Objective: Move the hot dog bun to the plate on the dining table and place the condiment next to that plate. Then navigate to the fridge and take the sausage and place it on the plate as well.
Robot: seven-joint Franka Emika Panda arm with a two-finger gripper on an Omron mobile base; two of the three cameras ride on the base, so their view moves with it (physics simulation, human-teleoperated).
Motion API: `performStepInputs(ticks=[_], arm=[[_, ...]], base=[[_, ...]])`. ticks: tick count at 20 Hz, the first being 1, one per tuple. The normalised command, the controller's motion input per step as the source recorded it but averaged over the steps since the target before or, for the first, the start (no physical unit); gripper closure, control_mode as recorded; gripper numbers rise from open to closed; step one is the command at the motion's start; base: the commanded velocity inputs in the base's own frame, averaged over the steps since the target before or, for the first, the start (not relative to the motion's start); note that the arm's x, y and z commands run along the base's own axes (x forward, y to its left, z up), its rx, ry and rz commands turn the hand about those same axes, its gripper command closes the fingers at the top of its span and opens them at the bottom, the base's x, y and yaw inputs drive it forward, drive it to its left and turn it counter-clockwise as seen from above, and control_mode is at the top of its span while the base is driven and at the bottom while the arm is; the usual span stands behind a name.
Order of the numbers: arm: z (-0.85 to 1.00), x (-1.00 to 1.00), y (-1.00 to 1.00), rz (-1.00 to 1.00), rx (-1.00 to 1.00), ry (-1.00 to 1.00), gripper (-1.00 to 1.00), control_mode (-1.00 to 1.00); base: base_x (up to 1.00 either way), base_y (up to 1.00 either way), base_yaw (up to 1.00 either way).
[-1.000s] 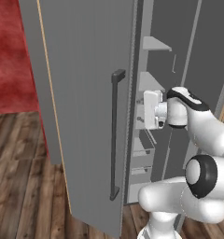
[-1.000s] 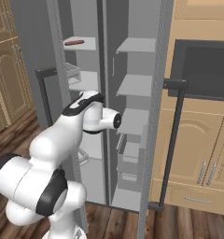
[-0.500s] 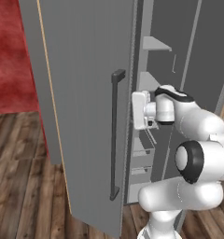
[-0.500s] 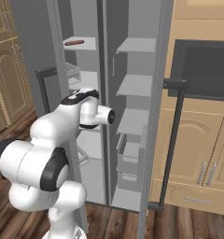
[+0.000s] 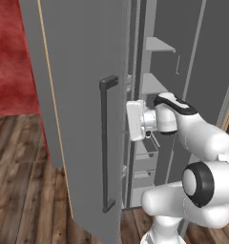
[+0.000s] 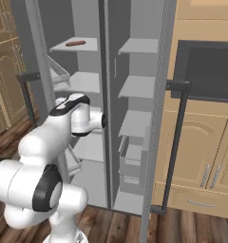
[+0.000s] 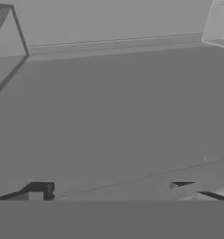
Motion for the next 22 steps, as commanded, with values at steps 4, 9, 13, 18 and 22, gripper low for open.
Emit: performStepInputs(ticks=[4, 9, 13, 18, 22], arm=[[-0.02, -0.53, 0.86, 0.18, -0.04, -0.01, -1.0, -1.0], [-0.03, -0.43, 0.93, 0.18, -0.07, 0.0, -1.0, -1.0], [-0.11, -0.37, 0.94, 0.16, -0.09, 0.0, -1.0, -1.0], [-0.19, -0.36, 0.82, 0.16, -0.05, 0.0, -1.0, -1.0], [-0.21, -0.25, 0.77, 0.13, -0.05, 0.0, -1.0, -1.0]], base=[[0.0, 0.0, 0.0], [0.0, 0.0, 0.0], [0.0, 0.0, 0.0], [0.0, 0.0, 0.0], [0.0, 0.0, 0.0]])
